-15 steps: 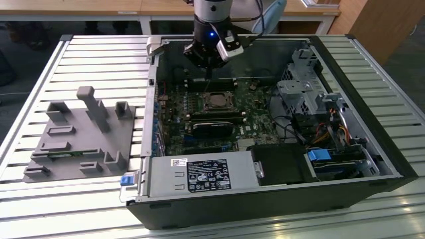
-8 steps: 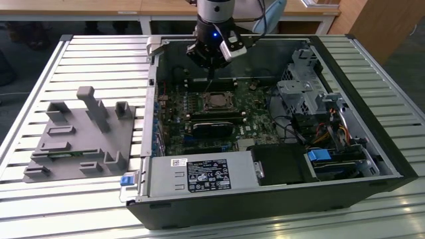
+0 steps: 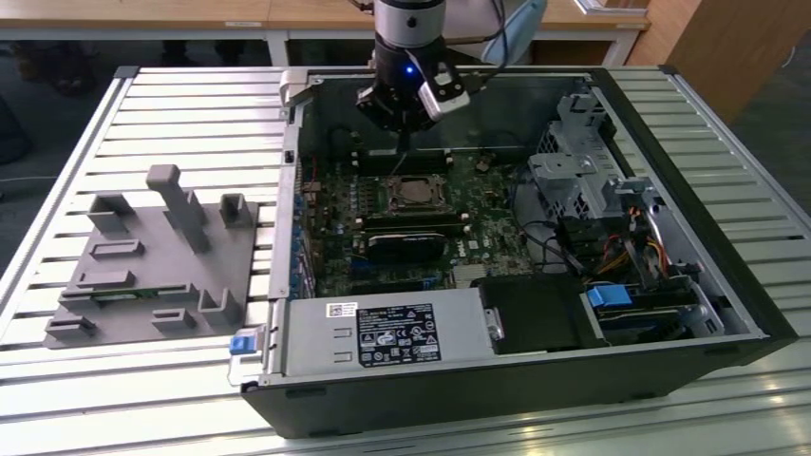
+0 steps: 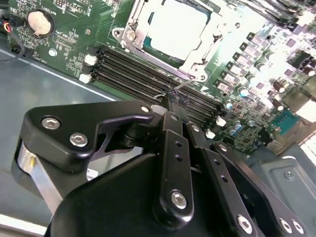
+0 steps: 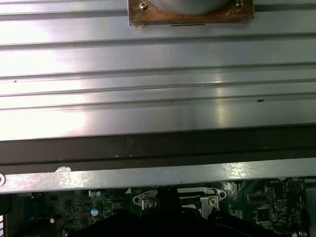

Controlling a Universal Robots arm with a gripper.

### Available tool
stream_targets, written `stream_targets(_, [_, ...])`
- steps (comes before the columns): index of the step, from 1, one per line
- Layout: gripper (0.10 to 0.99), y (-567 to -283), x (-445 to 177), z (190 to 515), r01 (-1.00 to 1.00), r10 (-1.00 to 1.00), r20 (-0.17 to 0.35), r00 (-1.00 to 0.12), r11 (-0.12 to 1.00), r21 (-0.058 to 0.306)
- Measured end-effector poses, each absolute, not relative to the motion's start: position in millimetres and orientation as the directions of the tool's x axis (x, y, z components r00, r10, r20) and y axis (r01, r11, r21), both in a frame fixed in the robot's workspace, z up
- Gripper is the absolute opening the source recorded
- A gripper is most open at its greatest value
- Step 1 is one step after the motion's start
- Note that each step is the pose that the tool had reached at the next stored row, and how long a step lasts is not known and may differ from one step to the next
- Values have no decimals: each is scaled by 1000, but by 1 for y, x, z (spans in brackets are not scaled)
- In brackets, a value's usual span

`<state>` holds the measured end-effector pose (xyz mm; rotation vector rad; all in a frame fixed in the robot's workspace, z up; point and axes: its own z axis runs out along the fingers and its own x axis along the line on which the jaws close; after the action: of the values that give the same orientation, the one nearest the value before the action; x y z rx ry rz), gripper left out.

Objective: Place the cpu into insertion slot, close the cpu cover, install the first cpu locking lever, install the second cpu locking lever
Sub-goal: 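Install the first cpu locking lever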

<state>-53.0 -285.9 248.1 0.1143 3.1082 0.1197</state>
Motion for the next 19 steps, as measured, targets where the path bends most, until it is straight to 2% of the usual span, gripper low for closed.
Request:
stream_targets(15, [106,-286,-47,238,71,73,-29,-997,994,78])
stream_targets(19, [106,-286,-47,238,68,72,-35,-997,994,89])
